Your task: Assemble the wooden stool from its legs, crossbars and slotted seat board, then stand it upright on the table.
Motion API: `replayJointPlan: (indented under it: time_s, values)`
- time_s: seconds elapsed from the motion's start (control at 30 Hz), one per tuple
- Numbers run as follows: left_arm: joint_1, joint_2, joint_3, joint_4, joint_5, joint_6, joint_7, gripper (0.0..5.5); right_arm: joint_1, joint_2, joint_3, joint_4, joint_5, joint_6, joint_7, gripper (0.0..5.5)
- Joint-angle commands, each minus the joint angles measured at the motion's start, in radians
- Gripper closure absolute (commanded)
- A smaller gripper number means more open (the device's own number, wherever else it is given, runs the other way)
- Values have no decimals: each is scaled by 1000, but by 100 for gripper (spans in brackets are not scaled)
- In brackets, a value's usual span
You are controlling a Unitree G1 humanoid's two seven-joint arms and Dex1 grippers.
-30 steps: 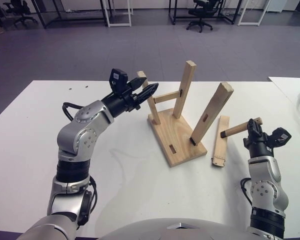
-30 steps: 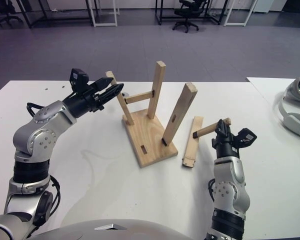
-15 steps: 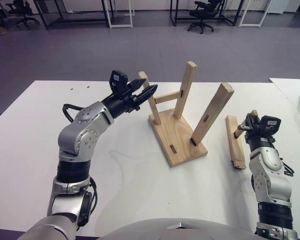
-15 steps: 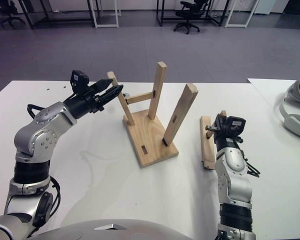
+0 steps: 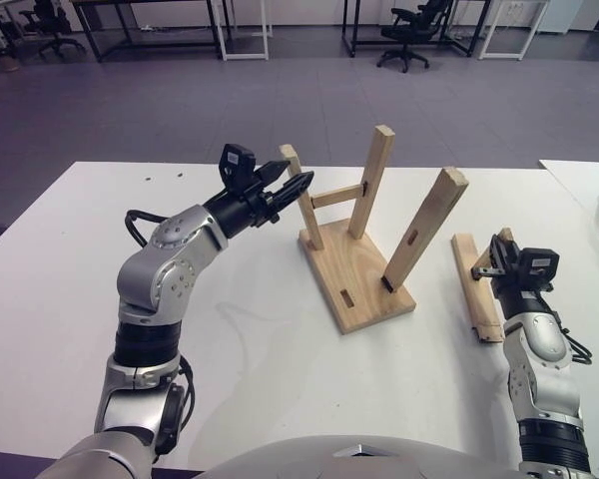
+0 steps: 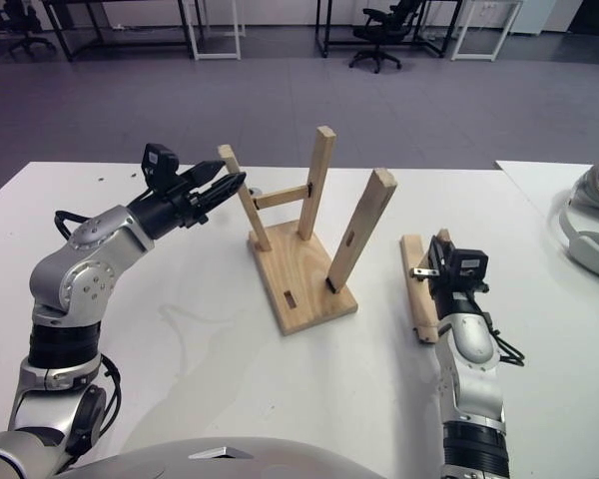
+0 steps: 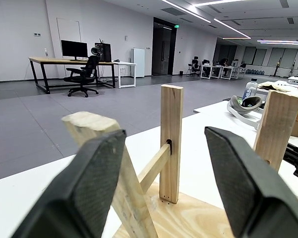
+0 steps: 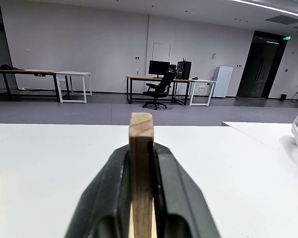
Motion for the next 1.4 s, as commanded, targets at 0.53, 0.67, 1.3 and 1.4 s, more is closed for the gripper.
replayJointPlan:
  time_s: [0.53, 0.67, 1.3, 1.4]
  values:
    - [4, -7, -4, 1, 23, -10, 12, 260, 43, 17, 10, -112, -1, 193, -1, 318]
    - [5, -6, -3, 0, 24, -10, 13, 260, 44, 11, 5, -131, 0, 273, -10, 250]
    - [28, -28, -25, -16, 65, -19, 27, 260, 46, -241, 70, -218, -6, 946, 108, 344]
    - [28, -28, -30, -13, 73, -24, 29, 260, 71, -236, 74, -156, -18, 909, 126, 345]
